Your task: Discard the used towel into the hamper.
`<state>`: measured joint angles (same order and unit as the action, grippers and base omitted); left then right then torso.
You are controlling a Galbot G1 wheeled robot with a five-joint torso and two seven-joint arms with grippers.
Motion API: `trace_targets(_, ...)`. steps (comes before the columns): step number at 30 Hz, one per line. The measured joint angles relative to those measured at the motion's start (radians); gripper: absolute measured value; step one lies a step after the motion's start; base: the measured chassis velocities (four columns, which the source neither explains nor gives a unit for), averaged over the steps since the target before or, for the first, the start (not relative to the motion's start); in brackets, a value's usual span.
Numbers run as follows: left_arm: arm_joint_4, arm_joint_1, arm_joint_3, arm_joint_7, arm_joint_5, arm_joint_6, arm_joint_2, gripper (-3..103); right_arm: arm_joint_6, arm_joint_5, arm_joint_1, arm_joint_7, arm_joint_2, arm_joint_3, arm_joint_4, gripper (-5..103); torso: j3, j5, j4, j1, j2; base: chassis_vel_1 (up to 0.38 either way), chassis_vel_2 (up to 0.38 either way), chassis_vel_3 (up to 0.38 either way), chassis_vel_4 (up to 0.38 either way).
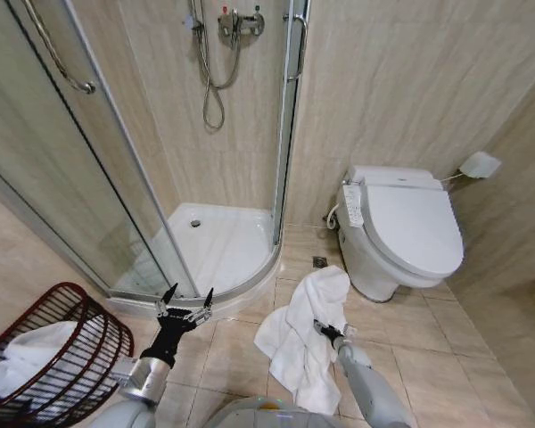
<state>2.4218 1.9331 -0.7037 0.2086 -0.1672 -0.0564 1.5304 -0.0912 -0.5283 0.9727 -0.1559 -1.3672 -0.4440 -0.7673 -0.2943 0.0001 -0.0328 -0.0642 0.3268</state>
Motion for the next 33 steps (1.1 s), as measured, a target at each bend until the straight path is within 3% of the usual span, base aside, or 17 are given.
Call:
trace_targets(7,0.0,0.0,0.0,0.0,0.0,0.0,0.0,100,0.017,0.004,0.013,-0.011,0.007,-0.014,-0.006,42,0.0,0.0,0.0,0.0,0.0,0.0,0.0,0.0,0.0)
trace_targets(9,0.0,0.0,0.0,0.0,0.0,0.0,0.0,100,0.02,0.006,0.013,-0.012,0.008,-0.015,-0.007,42,0.0,0.0,-0.0001,0.0,0.0,0.0,0.0,0.0,0.0)
trace_targets(16,0.0,0.0,0.0,0.0,0.0,0.0,0.0,100,0.044,0.018,0.015,0.007,0.011,-0.02,-0.009,19,0.0,0.0,-0.0001,0.0,0.0,0.0,0.0,0.0,0.0)
trace_targets(23,0.0,0.0,0.0,0.0,0.0,0.0,0.0,100,0.066,0.04,0.037,-0.007,0.03,-0.031,-0.052,5,0.0,-0.0001,0.0,0.0,0.0,0.0,0.0,0.0,0.0)
trace_targets(33,0.0,0.0,0.0,0.0,0.0,0.0,0.0,100,0.124,0.129,0.117,-0.026,0.041,-0.088,-0.21,5,0.0,0.0001,0.0,0.0,0.0,0.0,0.0,0.0,0.0)
